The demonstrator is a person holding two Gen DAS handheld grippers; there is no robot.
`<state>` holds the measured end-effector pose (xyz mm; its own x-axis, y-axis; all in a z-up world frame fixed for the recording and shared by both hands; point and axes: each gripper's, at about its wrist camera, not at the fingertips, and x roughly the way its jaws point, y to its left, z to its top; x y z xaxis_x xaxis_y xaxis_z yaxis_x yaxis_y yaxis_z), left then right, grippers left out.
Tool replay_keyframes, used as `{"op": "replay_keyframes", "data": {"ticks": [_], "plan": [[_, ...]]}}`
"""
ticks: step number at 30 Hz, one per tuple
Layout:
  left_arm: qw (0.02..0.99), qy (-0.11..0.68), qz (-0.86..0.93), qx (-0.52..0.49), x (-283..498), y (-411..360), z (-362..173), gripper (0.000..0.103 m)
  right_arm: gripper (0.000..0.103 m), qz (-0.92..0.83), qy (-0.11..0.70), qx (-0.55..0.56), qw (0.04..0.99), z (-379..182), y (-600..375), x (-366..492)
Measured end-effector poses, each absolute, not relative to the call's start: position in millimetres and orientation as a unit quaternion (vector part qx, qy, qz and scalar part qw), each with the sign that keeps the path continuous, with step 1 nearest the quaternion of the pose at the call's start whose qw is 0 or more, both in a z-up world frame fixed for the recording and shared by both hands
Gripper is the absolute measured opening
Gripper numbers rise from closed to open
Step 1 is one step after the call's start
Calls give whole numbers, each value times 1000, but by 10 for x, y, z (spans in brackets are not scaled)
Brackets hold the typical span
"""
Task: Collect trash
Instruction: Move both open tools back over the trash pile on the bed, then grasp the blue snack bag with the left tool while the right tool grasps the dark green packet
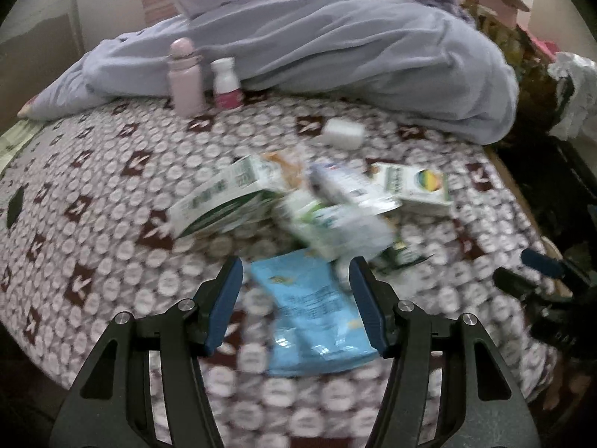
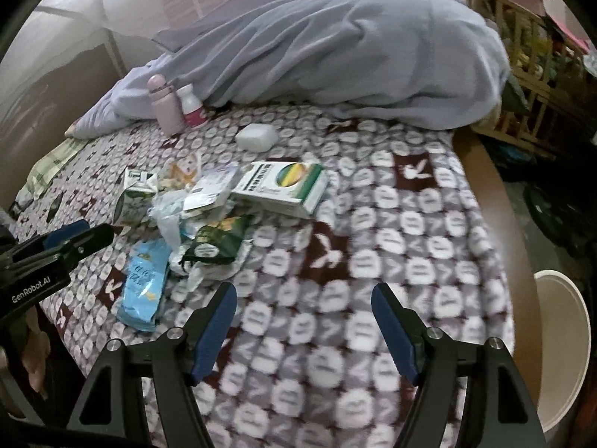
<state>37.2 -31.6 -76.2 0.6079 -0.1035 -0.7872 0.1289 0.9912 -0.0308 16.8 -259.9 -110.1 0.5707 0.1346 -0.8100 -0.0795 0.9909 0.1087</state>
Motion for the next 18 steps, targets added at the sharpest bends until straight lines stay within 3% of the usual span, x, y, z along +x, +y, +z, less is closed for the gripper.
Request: {"op": "replay_keyframes", "data": {"ticks": [8,18], "plan": [[877,476,-70,6,261,-65,-1008,58,73,81,474,24,876,-1248,-2376,279],[835,535,-112,-59,448,-318,-1425,58,73,89,480,40,872,-1292,-2361,387]]}}
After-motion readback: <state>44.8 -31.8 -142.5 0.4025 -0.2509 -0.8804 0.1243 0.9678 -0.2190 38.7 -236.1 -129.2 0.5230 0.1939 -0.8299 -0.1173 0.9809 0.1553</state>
